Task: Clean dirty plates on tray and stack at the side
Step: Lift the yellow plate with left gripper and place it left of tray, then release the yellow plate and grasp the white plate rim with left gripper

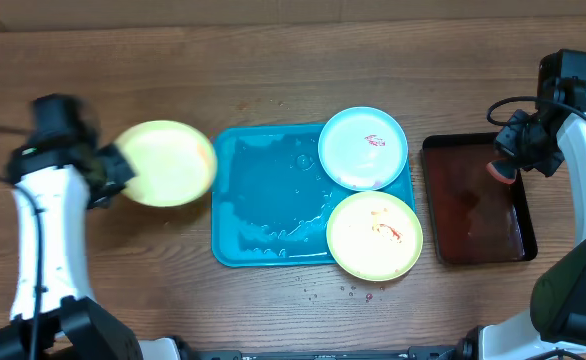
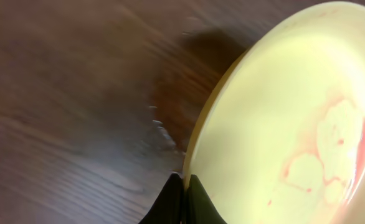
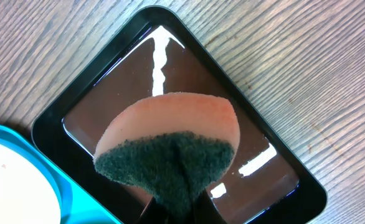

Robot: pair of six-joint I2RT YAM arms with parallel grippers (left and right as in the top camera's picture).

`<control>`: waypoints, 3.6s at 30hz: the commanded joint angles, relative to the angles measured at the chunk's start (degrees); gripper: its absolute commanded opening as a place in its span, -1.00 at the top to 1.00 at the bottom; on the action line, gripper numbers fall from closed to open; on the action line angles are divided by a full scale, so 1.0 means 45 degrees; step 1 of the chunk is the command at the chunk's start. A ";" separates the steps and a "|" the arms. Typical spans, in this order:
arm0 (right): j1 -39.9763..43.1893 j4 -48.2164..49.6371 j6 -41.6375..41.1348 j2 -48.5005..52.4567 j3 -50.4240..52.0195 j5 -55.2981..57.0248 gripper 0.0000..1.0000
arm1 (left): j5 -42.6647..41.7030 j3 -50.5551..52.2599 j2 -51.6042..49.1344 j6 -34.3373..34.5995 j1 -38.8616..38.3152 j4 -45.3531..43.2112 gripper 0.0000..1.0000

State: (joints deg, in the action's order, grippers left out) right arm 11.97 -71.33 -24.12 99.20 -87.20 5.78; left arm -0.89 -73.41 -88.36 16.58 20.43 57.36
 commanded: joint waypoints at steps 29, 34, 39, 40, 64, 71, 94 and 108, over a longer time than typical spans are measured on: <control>0.0039 0.0039 0.0092 -0.0126 0.0005 -0.0117 0.92 | -0.1185 -0.0306 -0.4061 -0.2467 0.2584 -0.0408 0.01; 0.0039 0.0107 0.0092 -0.0126 0.0005 -0.0121 0.92 | -0.3910 -0.2448 -0.4051 -0.4153 0.1821 0.1243 -0.10; 0.0039 0.0126 0.0087 -0.0126 0.0005 -0.0121 0.93 | -0.5163 -0.3468 -0.4051 -0.4595 -0.0287 0.1399 -0.33; 0.0039 0.0126 0.0087 -0.0126 0.0005 -0.0121 0.92 | -0.5314 -0.3512 -0.4051 -0.4590 -0.0845 0.1171 -0.47; 0.0034 0.0087 0.0092 -0.0126 0.0010 -0.0121 0.92 | -0.1001 -0.3517 -0.6897 0.0049 -1.0530 -0.6178 -0.52; 0.0034 0.0083 0.0345 -0.0126 0.0005 -0.0146 0.92 | -0.0835 -0.3512 -0.7567 0.0447 -1.1132 -0.5863 -0.11; 0.0034 0.0063 0.0471 -0.0126 0.0010 -0.0170 0.92 | -0.0661 -0.3619 -0.7995 0.1943 -1.0729 -0.6057 0.92; -0.0121 0.0559 0.1991 -0.0126 0.0005 -0.2569 0.92 | -0.0685 -0.3808 -0.5605 0.1141 -0.7941 -0.0457 0.92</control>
State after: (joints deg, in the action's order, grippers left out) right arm 11.90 -69.67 -17.67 99.18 -87.20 -0.36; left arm -4.12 -89.67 -115.46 24.73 -15.57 51.94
